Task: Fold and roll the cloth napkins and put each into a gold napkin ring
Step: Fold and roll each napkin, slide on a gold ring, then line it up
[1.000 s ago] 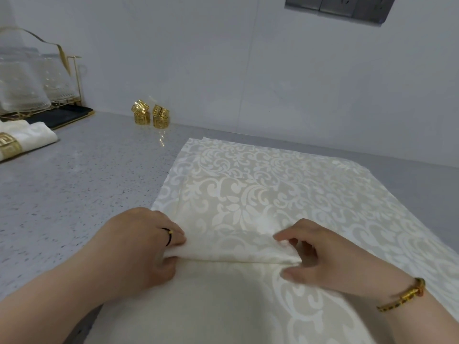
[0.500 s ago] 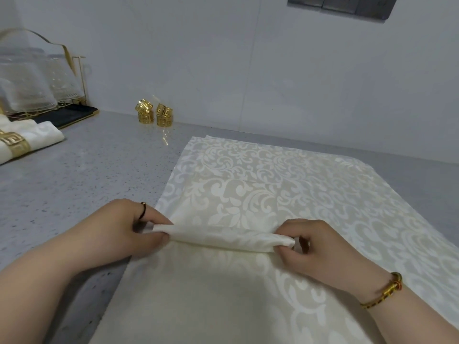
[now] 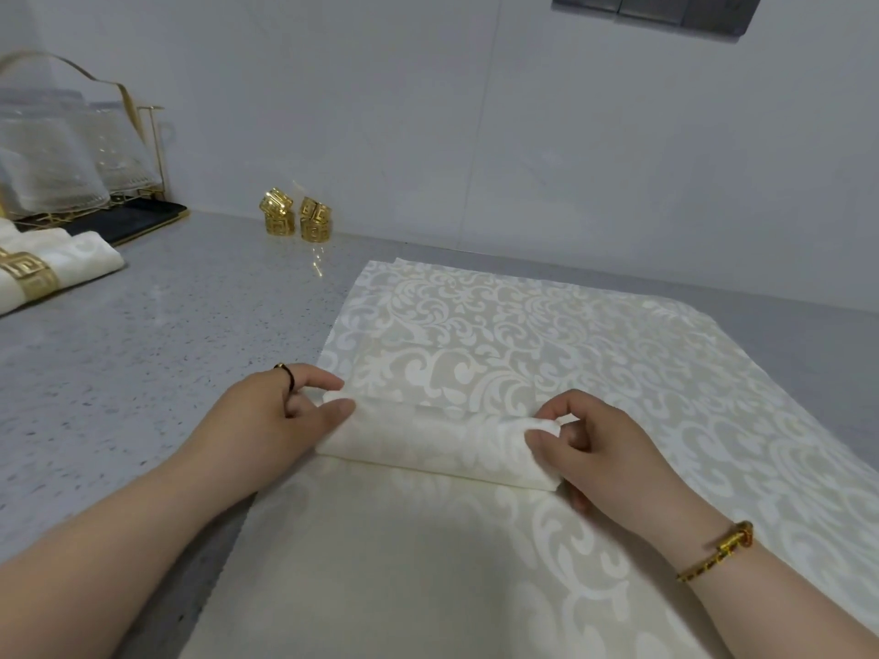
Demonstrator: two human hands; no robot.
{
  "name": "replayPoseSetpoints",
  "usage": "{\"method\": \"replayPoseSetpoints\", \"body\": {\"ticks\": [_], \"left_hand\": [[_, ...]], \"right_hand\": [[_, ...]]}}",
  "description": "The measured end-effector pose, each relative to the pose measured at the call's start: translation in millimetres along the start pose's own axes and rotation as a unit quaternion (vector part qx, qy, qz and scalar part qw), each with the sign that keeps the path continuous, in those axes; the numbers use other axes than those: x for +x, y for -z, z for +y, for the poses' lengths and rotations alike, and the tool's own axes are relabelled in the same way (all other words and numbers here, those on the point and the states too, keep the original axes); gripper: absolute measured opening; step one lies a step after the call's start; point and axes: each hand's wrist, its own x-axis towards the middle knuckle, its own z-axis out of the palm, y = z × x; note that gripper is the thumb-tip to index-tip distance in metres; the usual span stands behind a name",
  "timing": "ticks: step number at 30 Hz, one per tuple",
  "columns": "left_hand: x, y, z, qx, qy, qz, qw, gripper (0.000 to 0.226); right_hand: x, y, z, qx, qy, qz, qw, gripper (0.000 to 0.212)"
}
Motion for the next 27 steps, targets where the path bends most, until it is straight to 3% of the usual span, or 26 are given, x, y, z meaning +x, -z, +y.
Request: {"method": "replayPoseSetpoints", "body": {"ticks": [5, 10, 12, 15, 17, 20, 25, 27], "left_hand": [[3.5, -8.9, -4.5, 0.083, -0.002, 0.049, 0.995, 0.021], [0.1, -7.3, -1.9, 0.121, -0.113, 0.056, 0.985, 0.028], [0.7, -2.8, -6.2, 0.109, -0.139, 0.028, 0.984, 0.027], [-0.9, 9.9, -12.9, 0.085, -0.157, -0.040, 0.983, 0.016], [-2.1, 13.6, -16.6, 0.095, -0.178, -0.082, 0.976, 0.030], [-0.4, 8.5, -19.4, 0.114, -0.182, -0.080, 0.973, 0.042], [6.4, 0.2, -17.4, 0.151, -0.185, -0.028, 0.971, 0.077], [6.9, 0.6, -16.0, 0.152, -0.179, -0.025, 0.972, 0.066]], "right_hand": [[-0.4, -5.2, 1.9, -0.140, 0.043, 0.044, 0.988, 0.016], [-3.1, -6.6, 1.5, -0.250, 0.134, 0.082, 0.955, 0.018], [-1.9, -7.9, 4.6, -0.253, 0.188, 0.074, 0.946, 0.015], [0.1, -2.5, 7.3, -0.211, 0.221, 0.025, 0.952, 0.038], [-1.6, 4.4, 6.5, -0.178, 0.201, -0.036, 0.963, 0.041], [-2.0, 11.5, 7.8, -0.189, 0.177, -0.096, 0.961, 0.036], [1.4, 3.3, 8.4, -0.218, 0.177, -0.039, 0.959, 0.028], [1.8, 3.6, 6.6, -0.191, 0.160, -0.028, 0.968, 0.019]]}}
